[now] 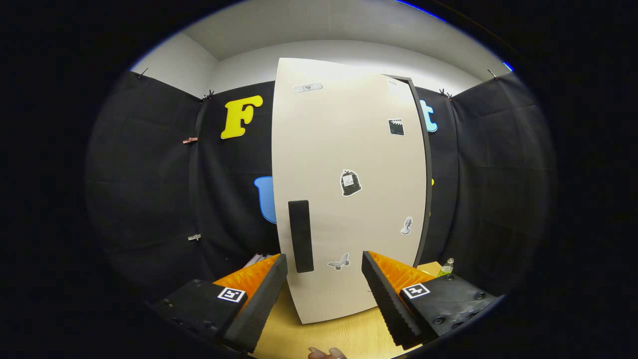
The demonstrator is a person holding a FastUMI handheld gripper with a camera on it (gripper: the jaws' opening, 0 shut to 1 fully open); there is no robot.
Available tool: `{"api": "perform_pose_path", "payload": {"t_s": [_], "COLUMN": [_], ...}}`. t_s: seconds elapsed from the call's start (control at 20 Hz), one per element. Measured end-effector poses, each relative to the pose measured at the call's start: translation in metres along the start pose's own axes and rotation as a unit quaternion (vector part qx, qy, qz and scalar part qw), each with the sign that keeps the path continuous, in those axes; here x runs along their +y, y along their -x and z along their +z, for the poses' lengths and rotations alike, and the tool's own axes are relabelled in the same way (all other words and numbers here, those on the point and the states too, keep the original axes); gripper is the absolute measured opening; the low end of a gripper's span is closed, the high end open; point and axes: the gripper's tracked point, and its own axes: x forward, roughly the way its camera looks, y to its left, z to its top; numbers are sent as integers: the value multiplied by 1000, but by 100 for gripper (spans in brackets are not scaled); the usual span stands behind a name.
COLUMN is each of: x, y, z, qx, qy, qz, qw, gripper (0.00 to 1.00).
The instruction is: Open the shoe cabinet door, grab the shoes and put them into the shoe cabinet, then close the shoe cabinet door.
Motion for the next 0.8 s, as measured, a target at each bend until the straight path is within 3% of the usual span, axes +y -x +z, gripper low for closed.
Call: {"api": "perform_pose_path", "payload": {"t_s": [0.8], "x": [0], "y": [-3], "z": [3], "qx": [-7], "qy": [2], "qz": [-1], "qw": [1000], "gripper": [98]}}
